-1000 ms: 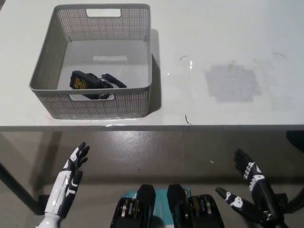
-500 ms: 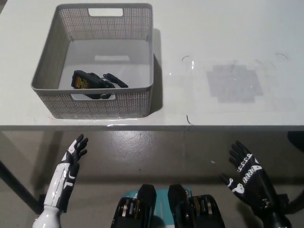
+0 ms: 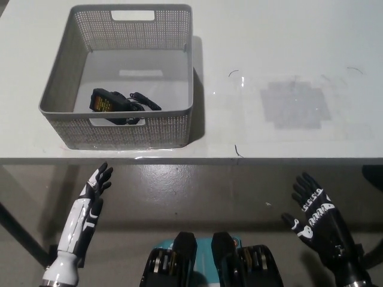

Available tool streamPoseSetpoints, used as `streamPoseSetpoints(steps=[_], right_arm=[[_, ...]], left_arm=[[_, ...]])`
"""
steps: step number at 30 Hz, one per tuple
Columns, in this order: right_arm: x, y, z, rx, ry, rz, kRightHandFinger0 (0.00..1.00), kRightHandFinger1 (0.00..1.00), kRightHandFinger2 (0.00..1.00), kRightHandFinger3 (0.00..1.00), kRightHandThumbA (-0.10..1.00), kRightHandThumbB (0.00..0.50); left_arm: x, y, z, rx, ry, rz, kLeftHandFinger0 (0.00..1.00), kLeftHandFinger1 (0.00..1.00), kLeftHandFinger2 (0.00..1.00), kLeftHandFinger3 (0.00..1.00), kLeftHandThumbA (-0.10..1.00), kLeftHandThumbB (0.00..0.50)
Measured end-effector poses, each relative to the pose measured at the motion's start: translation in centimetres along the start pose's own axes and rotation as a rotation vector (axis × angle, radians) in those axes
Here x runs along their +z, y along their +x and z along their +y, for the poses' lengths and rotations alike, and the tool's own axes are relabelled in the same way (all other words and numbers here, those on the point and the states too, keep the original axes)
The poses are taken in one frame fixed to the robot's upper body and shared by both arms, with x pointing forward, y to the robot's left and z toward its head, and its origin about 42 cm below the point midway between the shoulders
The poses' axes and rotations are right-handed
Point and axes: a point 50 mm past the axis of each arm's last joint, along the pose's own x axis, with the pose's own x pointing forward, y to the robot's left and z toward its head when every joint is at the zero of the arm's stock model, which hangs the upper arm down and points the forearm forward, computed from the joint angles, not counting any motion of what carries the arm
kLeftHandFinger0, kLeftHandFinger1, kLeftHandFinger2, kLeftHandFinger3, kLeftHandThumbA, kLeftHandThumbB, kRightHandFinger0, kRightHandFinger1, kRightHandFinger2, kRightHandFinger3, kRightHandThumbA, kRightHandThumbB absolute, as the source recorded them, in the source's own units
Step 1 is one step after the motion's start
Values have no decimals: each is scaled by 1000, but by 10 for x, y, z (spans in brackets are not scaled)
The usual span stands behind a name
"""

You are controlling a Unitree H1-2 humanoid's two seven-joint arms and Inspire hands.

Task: Use the right hand to pick up a black power cord and place it into a container on the left hand side

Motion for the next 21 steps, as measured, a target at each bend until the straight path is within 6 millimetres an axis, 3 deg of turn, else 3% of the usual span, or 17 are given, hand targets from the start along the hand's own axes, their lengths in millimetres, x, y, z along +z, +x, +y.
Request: streamPoseSetpoints(steps=[10,21], right_arm=[[3,4,0,12,6,-10,1000,1000,1000,1000,1000,358],[2,4,0,15,7,-10,1000,1000,1000,1000,1000,339]], left_arm=[[0,0,0,-4,11,1,1000,1000,1000,1000,1000,316],[-1,-1,0,-5,14,4,1000,1000,1000,1000,1000,287]])
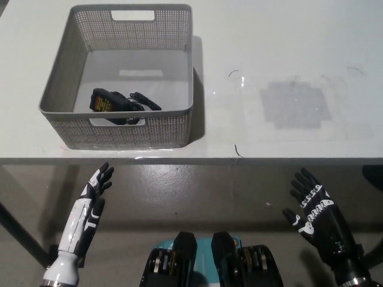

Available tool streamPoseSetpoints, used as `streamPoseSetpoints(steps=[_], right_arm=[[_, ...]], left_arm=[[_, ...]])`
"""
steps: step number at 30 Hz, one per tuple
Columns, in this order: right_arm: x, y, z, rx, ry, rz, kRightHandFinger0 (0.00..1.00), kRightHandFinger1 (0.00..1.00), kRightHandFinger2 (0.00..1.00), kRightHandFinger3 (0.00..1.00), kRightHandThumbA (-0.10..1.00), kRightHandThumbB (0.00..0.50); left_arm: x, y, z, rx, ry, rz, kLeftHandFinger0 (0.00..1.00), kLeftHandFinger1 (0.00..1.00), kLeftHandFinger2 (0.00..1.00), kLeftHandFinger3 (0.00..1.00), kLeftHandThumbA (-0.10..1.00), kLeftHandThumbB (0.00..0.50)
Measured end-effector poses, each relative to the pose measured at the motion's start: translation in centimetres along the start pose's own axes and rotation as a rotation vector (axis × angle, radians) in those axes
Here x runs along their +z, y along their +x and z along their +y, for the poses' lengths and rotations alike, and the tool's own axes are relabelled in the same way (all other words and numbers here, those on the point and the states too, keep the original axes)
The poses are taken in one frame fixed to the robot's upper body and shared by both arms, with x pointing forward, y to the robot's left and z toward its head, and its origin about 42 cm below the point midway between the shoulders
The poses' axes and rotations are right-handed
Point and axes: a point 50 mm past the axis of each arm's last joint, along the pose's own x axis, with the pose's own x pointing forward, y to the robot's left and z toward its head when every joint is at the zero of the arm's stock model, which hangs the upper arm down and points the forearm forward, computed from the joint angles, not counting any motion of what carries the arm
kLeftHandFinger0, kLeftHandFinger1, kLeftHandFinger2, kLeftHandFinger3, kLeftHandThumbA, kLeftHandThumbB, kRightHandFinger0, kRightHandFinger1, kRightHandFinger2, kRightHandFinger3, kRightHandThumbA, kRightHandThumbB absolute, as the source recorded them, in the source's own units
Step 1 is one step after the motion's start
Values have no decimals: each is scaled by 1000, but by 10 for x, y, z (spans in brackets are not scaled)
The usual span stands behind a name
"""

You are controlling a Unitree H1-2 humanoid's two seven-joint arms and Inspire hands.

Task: Use the right hand to pick up a black power cord and place it into a container on the left hand side

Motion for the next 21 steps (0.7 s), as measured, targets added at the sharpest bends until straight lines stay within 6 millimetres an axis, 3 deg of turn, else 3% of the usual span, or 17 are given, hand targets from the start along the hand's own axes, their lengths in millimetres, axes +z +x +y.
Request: streamPoseSetpoints(steps=[7,11,21], right_arm=[[-1,-1,1,2,-2,3,1000,1000,1000,1000,1000,326],[-1,-3,2,6,-8,7,1000,1000,1000,1000,1000,316],[1,-3,5,19,-25,3,1000,1000,1000,1000,1000,320]], left_arm=[[-1,-6,0,-1,1,11,1000,1000,1000,1000,1000,267],[-1,-16,0,-1,3,23,1000,1000,1000,1000,1000,289],[2,-15,-2,-15,15,13,1000,1000,1000,1000,1000,290]])
